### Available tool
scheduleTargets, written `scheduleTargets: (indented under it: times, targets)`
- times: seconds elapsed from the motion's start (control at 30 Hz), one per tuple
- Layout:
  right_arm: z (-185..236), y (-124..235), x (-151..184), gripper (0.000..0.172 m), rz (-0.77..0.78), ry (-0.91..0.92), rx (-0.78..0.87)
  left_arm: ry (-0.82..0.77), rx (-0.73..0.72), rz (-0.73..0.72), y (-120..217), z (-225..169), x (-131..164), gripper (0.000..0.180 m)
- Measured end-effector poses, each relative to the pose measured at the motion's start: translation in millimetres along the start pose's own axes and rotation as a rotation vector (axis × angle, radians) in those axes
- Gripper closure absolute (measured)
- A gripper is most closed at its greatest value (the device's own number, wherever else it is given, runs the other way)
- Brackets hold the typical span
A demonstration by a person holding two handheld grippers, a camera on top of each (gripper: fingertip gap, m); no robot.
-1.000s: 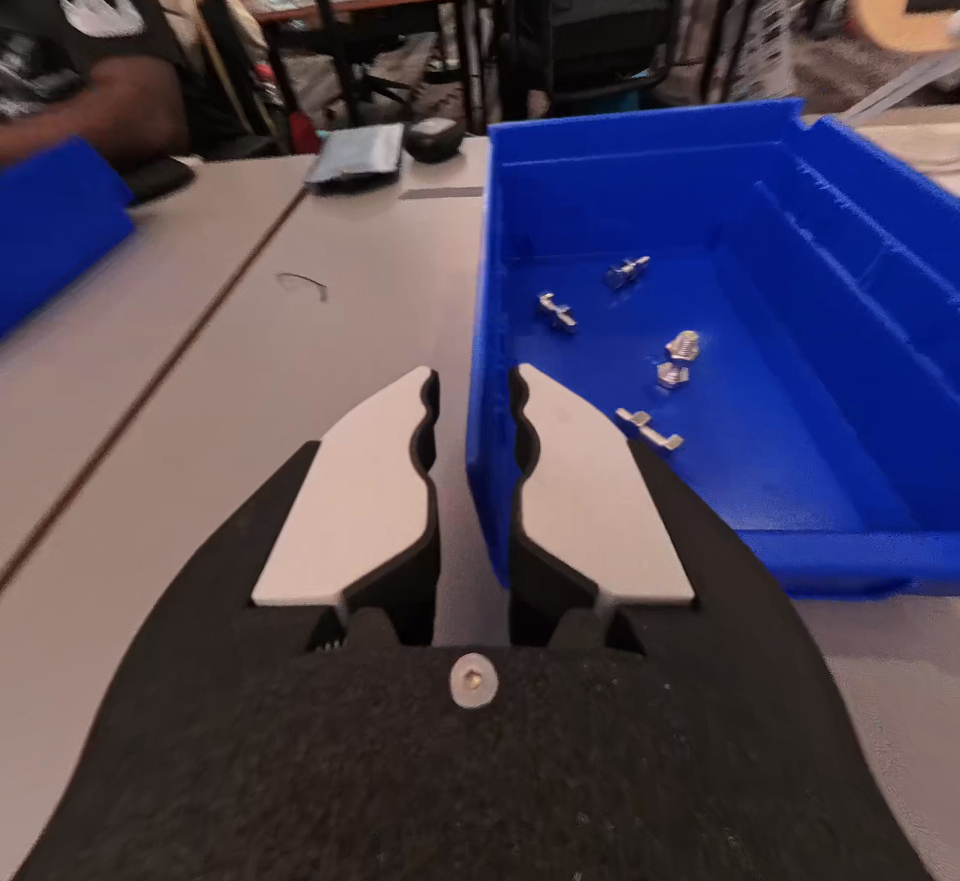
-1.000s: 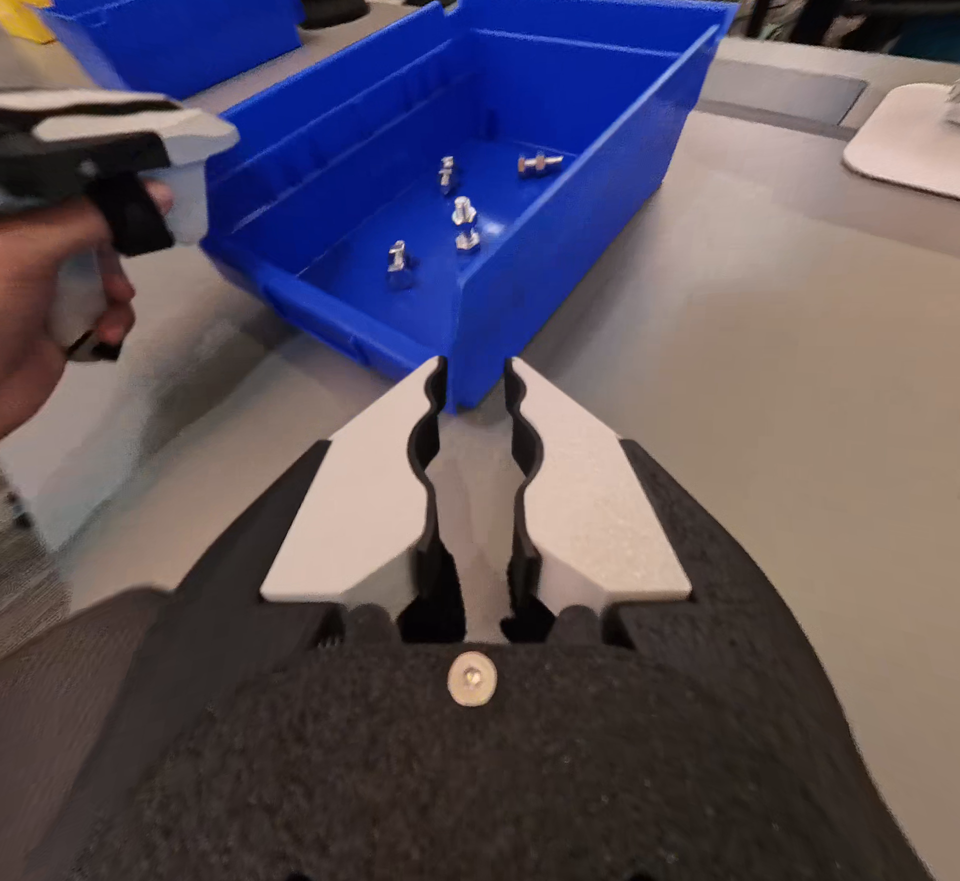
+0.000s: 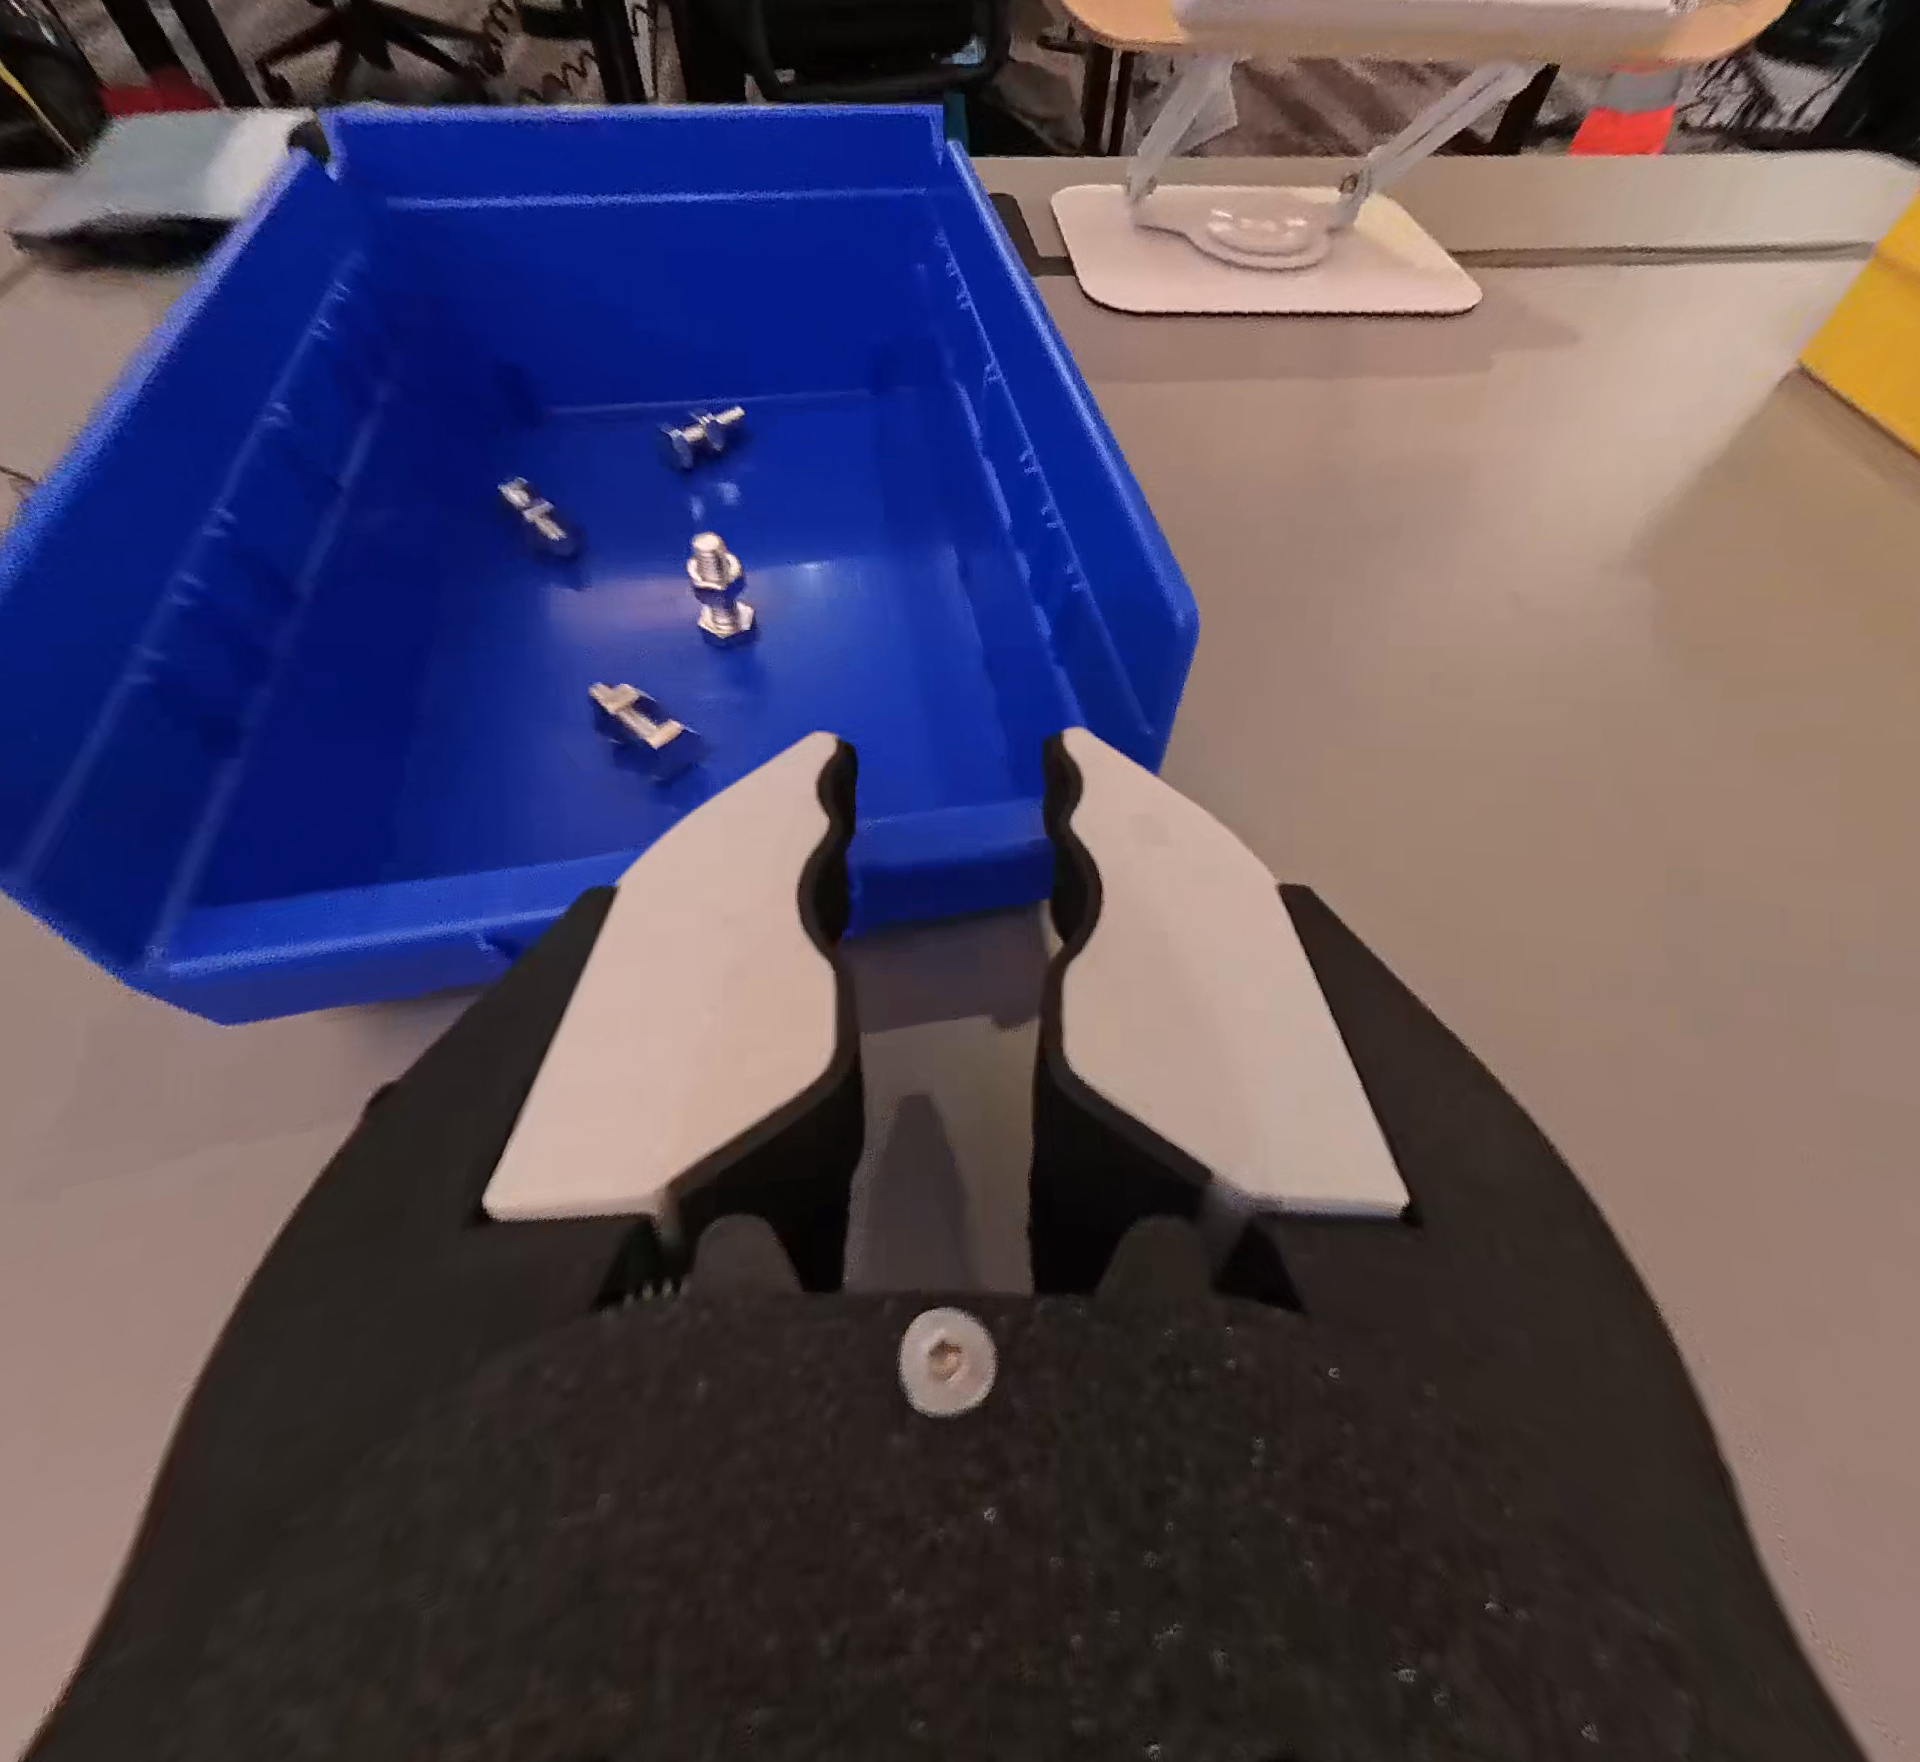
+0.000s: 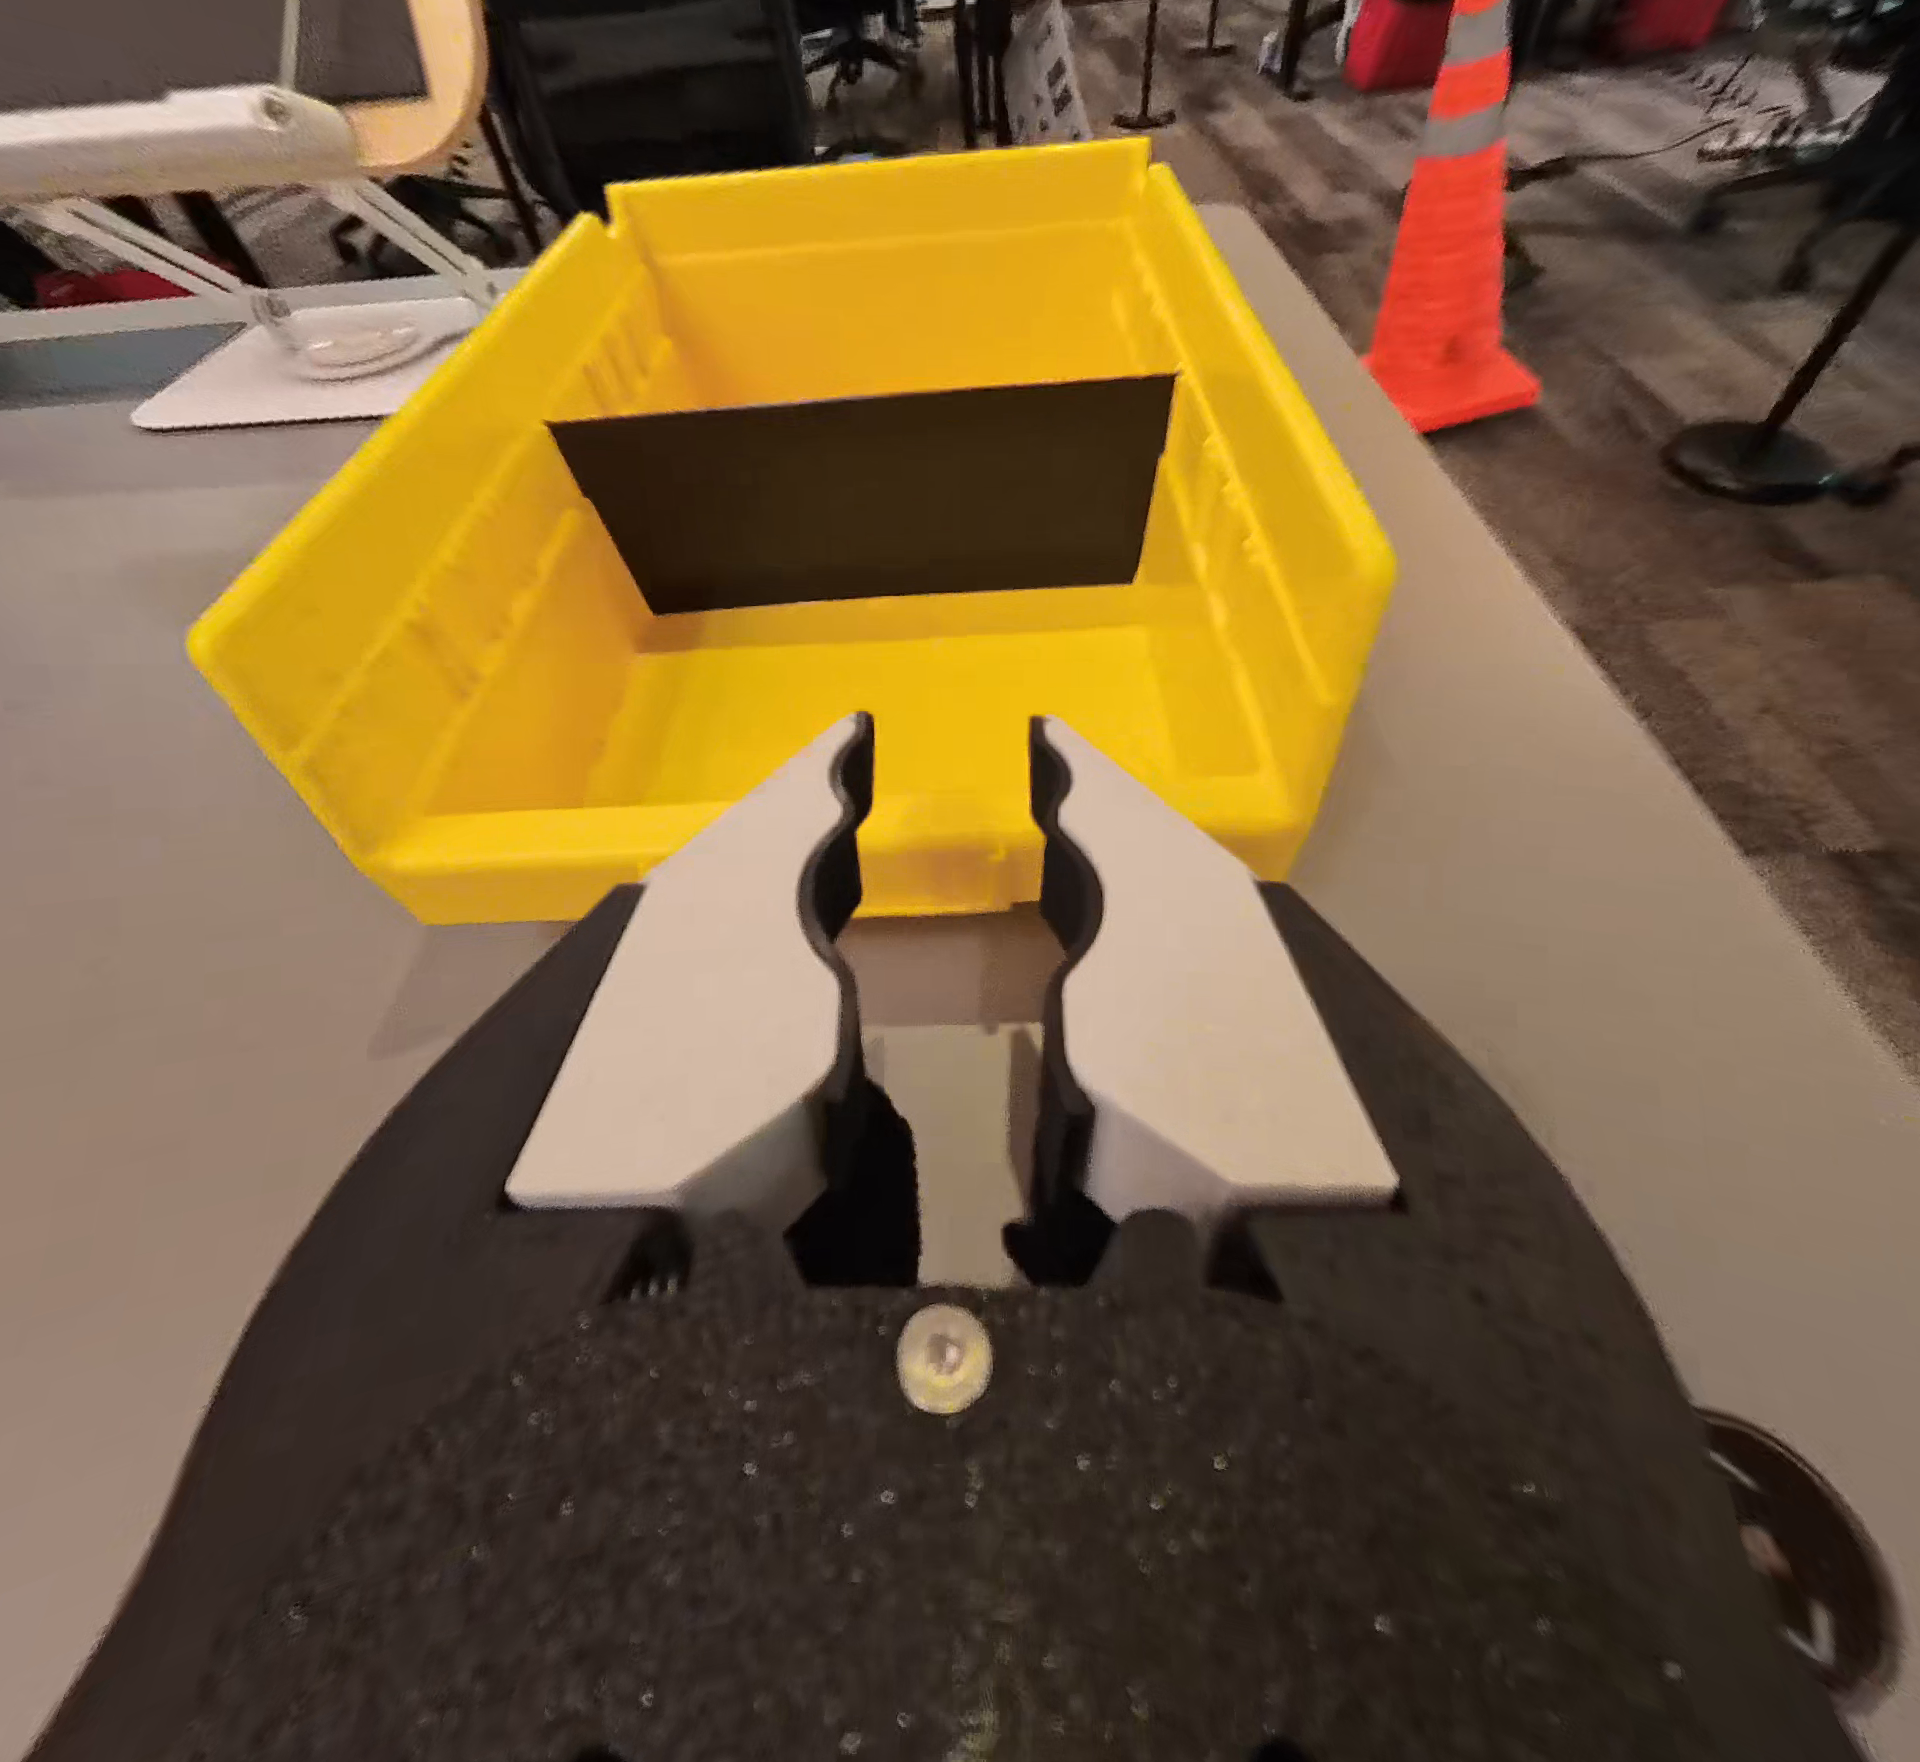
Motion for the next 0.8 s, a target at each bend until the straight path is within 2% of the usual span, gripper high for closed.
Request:
scheduleTargets:
  times: [0.13,0.23,0.33,0.47,0.67,0.8]
  targets:
    - [18.0,-0.7,-6.8,0.143,-0.036,0.100,-0.013,-0.125,-0.046,0.017,-1.4,6.7,2.2,0.142]
    - [32.6,-2.8,-2.2,0.147,-0.025,0.207,-0.025,-0.076,0.022,-0.072,-1.1,2.8,-1.3,0.145]
    - [39.8,-4.0,-1.6,0.150,-0.029,0.236,-0.025,-0.039,0.083,-0.136,-0.2,-0.5,-2.2,0.145]
    - [36.0,-5.8,-1.6,0.149,-0.021,0.184,-0.025,0.009,0.077,-0.073,-1.8,0.3,4.6,0.146]
    - [26.1,-7.6,-1.5,0.146,-0.006,-0.012,-0.087,0.078,0.103,0.025,-3.7,-0.9,14.5,0.146]
    - [30.4,-14.6,-3.5,0.147,-0.009,-0.045,-0.119,0.097,0.111,0.060,2.3,1.7,19.3,0.144]
Point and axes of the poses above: each gripper's, where its closed fingertips meet, y back along the fingers, x out of its underside, z = x × y across the jaws, the point moved 5 cm from there along y, back along the fingers, and after that the axes turned 6 degrees about -z, right-handed, at the moved point
